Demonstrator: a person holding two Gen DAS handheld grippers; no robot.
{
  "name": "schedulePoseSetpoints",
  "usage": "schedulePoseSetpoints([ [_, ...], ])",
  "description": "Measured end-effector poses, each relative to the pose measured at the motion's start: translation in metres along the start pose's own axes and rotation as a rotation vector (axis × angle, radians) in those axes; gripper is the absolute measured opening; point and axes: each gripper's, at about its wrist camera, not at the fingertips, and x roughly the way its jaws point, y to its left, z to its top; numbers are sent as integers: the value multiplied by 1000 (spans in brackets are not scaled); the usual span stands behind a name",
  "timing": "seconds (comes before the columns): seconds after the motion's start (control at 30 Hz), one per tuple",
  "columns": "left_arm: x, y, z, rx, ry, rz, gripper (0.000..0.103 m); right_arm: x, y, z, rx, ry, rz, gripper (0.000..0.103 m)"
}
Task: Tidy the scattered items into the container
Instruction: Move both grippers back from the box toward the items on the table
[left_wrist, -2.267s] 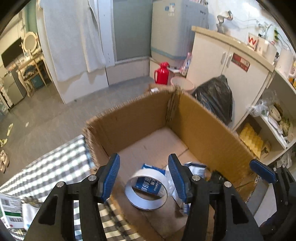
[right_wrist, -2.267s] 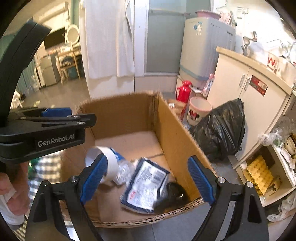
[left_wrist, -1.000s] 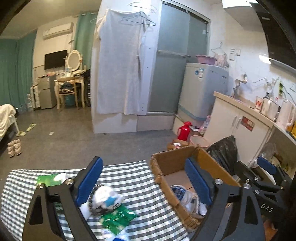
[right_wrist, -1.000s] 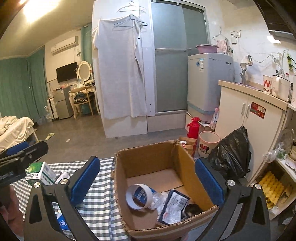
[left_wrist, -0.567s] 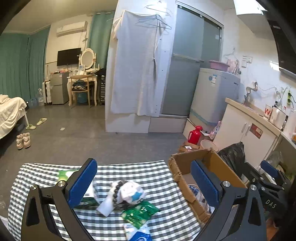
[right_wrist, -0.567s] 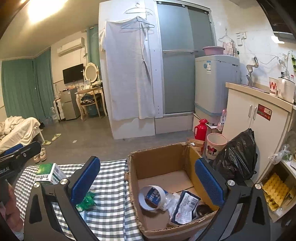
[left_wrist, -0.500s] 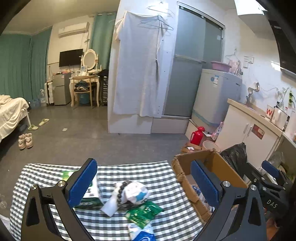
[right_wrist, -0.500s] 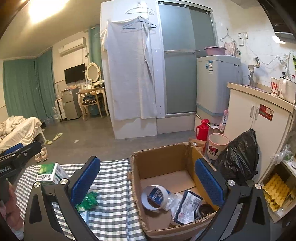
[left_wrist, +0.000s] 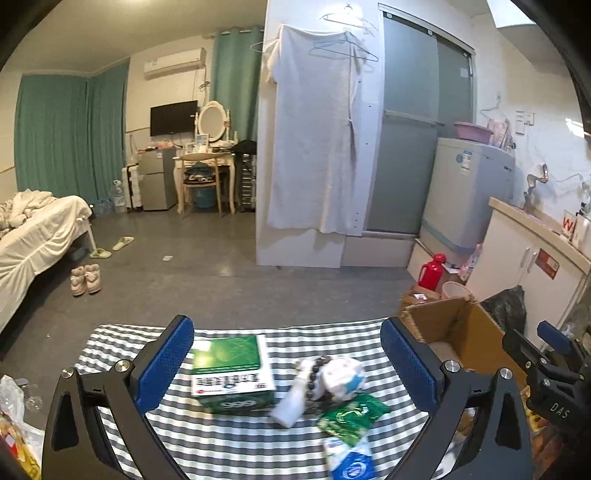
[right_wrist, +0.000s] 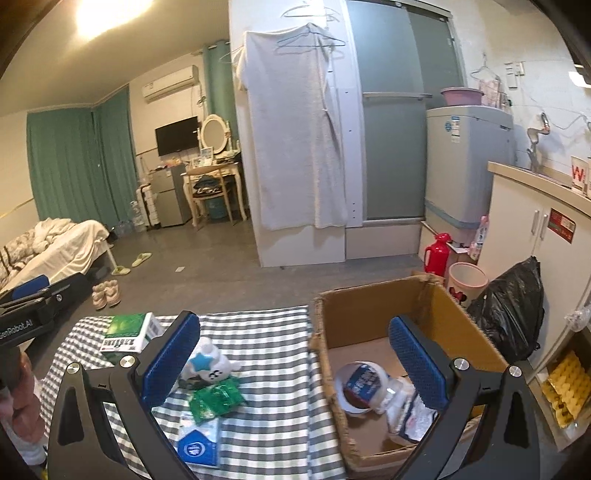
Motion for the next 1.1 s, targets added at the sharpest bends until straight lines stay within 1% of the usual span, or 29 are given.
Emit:
schedulePoseSetpoints([
  [0.23,0,21,-8,29,13,62,103,6,29,-4,-23,13,53,103],
  [0.43,0,41,-12,24,27,106,103,12,51,-12,-41,33,87,103],
  [0.8,3,87,-21,-44,62,149,103,18,81,-16,-77,55,121,103],
  [0.93,5,96,-21,-64,75,157,103,19,91,-16,-84,58,141,103],
  [1.1,6,97,-20,-63,76,155,103,22,101,-19,-116,73,142,103],
])
